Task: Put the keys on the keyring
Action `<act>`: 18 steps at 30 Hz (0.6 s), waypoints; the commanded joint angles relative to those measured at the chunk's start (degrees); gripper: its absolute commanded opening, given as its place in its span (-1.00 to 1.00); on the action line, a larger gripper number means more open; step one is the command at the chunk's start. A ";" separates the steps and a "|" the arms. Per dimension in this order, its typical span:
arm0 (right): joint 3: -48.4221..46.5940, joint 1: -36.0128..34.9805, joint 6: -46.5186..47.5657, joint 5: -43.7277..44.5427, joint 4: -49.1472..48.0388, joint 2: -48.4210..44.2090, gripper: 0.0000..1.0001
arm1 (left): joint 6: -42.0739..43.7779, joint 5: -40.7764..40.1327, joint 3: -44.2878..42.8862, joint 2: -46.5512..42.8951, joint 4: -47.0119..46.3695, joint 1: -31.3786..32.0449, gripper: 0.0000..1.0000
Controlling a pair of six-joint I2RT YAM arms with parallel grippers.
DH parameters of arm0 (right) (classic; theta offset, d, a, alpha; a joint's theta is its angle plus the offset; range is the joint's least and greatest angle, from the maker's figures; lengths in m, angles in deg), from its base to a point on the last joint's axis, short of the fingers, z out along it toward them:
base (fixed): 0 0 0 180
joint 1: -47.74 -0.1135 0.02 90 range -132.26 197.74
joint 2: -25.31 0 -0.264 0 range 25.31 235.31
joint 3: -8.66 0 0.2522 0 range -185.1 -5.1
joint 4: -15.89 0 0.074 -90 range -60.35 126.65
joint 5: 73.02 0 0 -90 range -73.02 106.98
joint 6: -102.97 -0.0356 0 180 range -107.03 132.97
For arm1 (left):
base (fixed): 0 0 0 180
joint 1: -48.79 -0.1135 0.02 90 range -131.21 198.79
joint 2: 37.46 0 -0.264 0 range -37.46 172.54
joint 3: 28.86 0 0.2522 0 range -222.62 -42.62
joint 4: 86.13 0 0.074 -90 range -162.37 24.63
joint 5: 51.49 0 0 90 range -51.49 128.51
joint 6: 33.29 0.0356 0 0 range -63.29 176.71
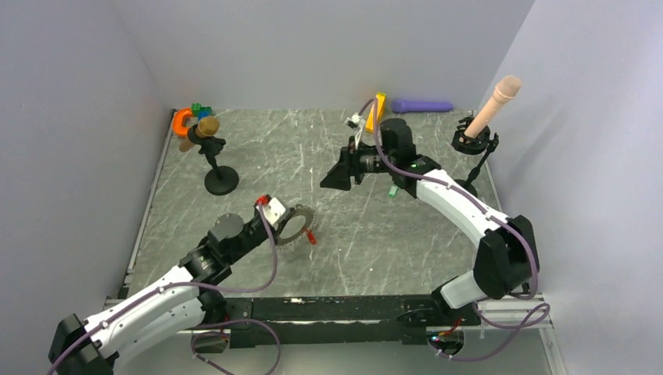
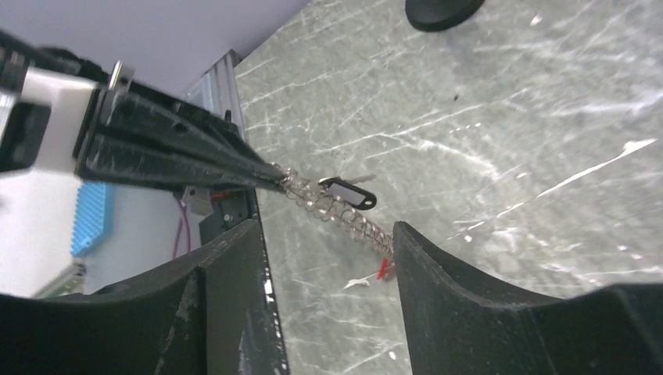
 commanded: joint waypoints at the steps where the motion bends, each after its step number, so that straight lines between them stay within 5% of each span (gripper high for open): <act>1: -1.01 2.54 7.90 -7.62 -0.46 -4.52 0.35 | -4.92 5.66 -10.71 7.53 -0.57 -4.45 -1.00; 9: 2.22 9.47 8.48 -10.31 -4.11 -8.88 0.36 | -6.56 4.13 -25.60 24.64 0.49 -11.46 -1.00; 15: 3.68 11.61 7.52 -10.55 -6.76 -10.38 0.36 | -4.46 13.72 -35.67 32.14 5.37 -18.42 -1.00; 18: 4.01 12.03 7.37 -10.98 -7.22 -10.22 0.36 | -10.01 21.01 -37.17 35.62 6.17 -21.45 -1.00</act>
